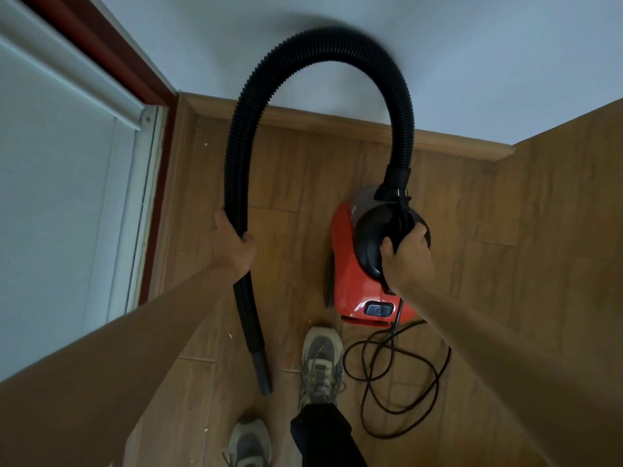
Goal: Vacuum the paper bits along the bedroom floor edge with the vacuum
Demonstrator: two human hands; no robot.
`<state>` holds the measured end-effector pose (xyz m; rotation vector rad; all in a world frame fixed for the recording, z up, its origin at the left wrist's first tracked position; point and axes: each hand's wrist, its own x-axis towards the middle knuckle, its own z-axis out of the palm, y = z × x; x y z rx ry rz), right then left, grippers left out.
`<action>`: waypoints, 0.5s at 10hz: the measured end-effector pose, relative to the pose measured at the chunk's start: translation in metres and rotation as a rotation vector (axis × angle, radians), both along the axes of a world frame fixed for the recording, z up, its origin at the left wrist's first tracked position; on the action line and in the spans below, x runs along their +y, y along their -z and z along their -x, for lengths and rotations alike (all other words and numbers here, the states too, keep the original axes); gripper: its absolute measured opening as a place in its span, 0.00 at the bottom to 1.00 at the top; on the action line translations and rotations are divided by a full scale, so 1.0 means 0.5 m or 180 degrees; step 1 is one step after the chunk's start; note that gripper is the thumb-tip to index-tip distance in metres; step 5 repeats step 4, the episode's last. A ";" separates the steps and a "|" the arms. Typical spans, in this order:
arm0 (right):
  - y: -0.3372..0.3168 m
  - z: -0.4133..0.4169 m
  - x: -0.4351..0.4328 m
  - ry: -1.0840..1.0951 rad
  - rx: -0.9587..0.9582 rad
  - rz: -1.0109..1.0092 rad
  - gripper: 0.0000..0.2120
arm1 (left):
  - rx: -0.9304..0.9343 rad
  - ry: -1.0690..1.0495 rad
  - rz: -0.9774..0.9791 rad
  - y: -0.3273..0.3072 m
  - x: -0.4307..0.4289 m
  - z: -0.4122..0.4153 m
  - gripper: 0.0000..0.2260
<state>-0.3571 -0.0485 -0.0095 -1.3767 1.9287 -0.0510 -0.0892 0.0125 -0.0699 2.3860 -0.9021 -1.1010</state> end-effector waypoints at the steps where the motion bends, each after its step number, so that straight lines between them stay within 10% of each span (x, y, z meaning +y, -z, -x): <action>1: -0.033 0.005 0.007 -0.0443 0.0203 -0.0172 0.30 | -0.0063 0.0156 0.0095 -0.040 0.000 -0.022 0.29; 5: -0.255 -0.011 0.035 -0.1703 0.0157 -0.0162 0.36 | 0.0067 0.0748 0.0237 -0.233 -0.014 -0.027 0.37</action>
